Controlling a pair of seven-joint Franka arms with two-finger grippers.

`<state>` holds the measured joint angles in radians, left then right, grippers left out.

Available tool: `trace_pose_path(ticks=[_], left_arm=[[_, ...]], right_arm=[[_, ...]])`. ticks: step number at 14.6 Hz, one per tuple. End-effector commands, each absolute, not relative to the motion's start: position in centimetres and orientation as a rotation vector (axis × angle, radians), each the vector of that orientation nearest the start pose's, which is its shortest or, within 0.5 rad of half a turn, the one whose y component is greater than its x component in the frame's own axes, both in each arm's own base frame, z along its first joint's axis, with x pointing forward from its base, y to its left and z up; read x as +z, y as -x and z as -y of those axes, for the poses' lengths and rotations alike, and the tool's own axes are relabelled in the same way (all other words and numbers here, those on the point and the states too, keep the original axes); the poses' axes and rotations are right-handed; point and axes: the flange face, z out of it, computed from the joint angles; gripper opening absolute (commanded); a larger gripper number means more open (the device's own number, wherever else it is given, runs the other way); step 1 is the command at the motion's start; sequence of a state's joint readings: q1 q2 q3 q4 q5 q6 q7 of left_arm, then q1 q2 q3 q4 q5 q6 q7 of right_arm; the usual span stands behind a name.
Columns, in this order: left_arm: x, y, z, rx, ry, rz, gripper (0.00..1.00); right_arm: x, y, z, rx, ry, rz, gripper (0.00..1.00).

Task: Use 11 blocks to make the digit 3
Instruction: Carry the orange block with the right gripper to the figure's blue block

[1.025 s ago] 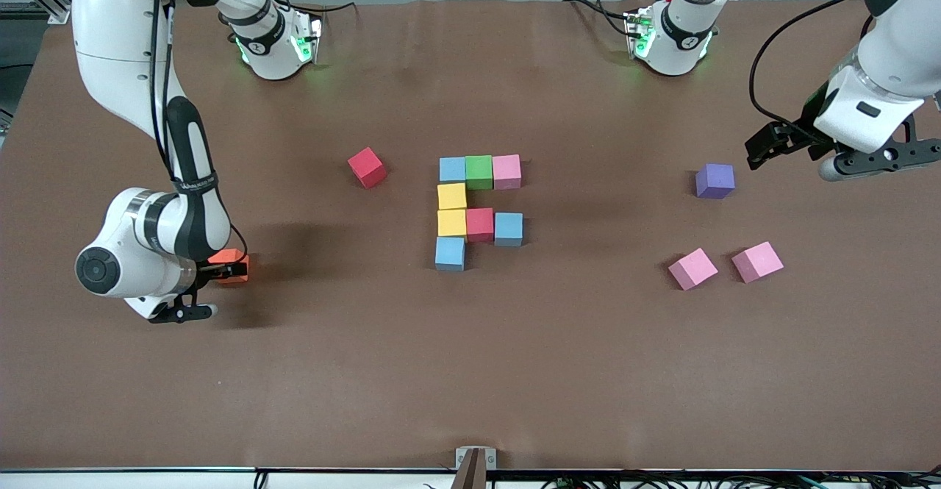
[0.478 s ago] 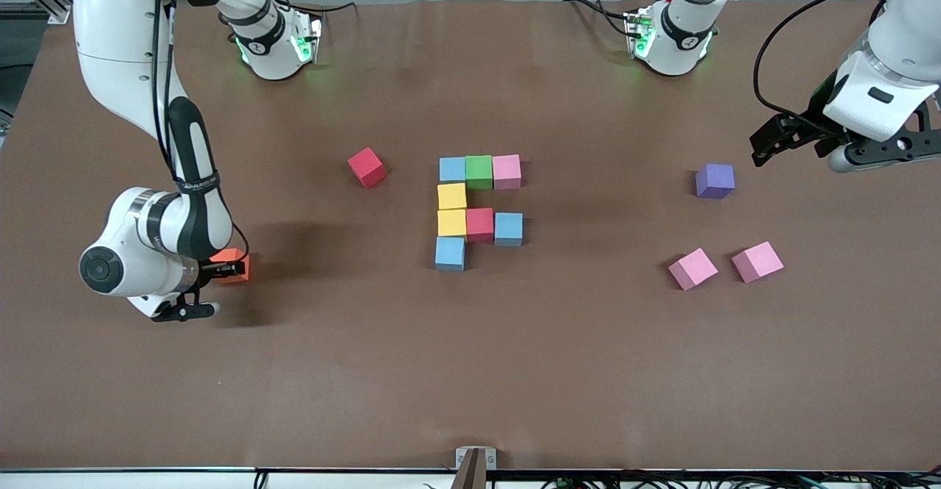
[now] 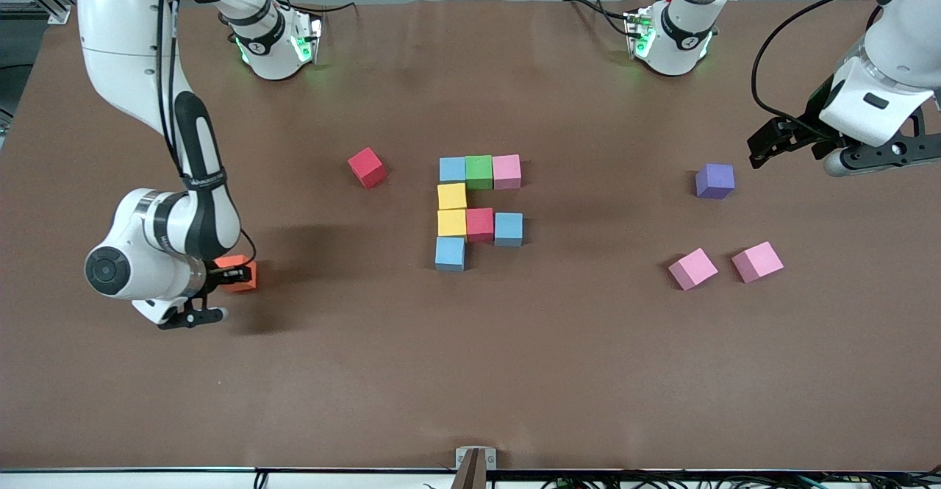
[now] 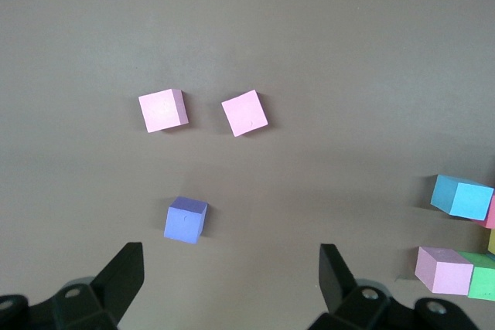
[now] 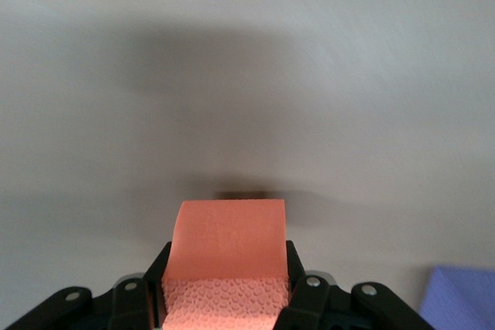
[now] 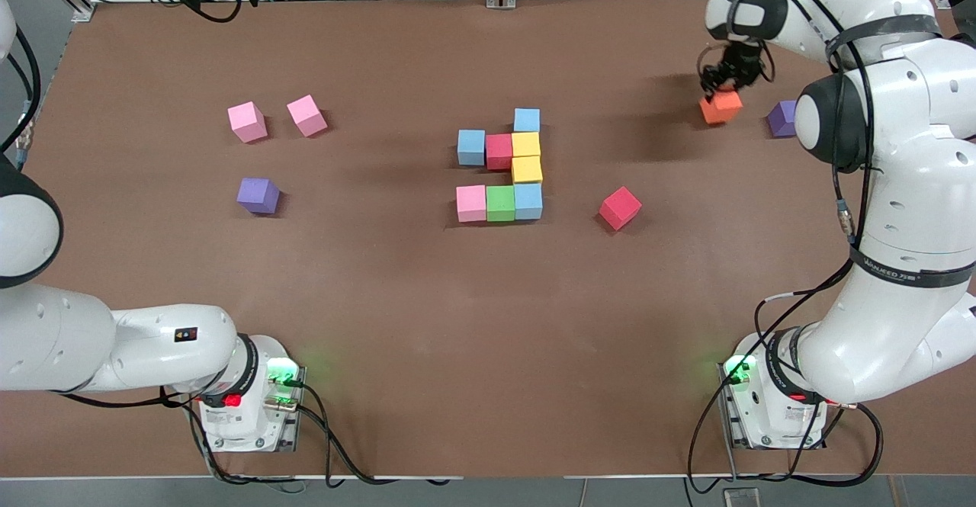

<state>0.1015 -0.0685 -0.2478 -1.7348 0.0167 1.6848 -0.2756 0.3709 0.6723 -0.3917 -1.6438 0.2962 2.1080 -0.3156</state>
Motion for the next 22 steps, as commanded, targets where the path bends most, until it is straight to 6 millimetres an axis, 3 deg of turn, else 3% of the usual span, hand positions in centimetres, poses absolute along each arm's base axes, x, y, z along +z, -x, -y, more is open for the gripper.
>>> trace_pose_path(ticks=[1,3,6,7,10,16,22], left_arm=[[59.7,-53.4,8.2,-0.024,3.120,0.192,1.00],[59.7,-53.4,7.9,-0.023,3.113,0.196,1.00],[59.8,-53.4,7.8,-0.028,3.111,0.203,1.00],[59.7,-53.5,7.6,-0.027,3.108,0.211,1.00],[59.9,-53.4,7.1,-0.032,3.108,0.216,1.00],[59.7,-53.4,7.9,-0.030,3.106,0.216,1.00],[59.7,-53.6,8.0,-0.042,3.107,0.213,1.00]], right_arm=[[27.0,-68.6,-9.6,0.112,3.110,0.293,0.40],[26.8,-69.7,-13.6,0.103,3.131,0.263,0.40],[27.6,-70.7,-17.9,0.111,3.127,0.232,0.39],[27.1,-70.7,-20.3,0.117,3.105,0.161,0.38],[26.7,-70.4,-24.5,0.127,3.068,-0.033,0.38],[26.5,-68.9,-33.8,0.138,2.984,-0.175,0.38],[26.1,-68.3,-38.3,0.078,2.933,-0.274,0.38]])
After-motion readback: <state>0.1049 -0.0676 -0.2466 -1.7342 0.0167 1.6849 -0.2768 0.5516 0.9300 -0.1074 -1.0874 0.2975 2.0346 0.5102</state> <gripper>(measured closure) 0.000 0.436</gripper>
